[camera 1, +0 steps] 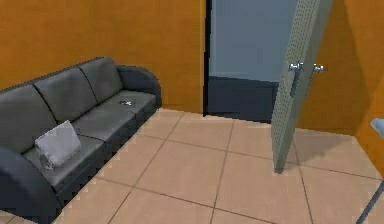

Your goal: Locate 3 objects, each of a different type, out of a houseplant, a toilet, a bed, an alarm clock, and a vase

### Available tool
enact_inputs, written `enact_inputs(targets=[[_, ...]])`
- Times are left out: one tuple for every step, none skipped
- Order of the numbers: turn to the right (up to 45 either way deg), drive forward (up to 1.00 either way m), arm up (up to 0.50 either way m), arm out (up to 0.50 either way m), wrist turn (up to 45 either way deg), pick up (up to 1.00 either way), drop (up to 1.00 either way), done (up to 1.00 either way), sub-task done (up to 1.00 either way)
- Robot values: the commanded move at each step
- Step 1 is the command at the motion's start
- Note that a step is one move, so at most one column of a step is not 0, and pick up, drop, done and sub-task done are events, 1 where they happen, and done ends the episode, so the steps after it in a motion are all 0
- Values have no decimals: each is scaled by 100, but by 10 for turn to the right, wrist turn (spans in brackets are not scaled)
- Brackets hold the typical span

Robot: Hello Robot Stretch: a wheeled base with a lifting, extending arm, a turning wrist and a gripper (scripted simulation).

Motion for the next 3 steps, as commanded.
enact_inputs(targets=[[60,0,0,0,0,0,0,0,0],[0,100,0,0,0,0,0,0,0],[0,65,0,0,0,0,0,0,0]])
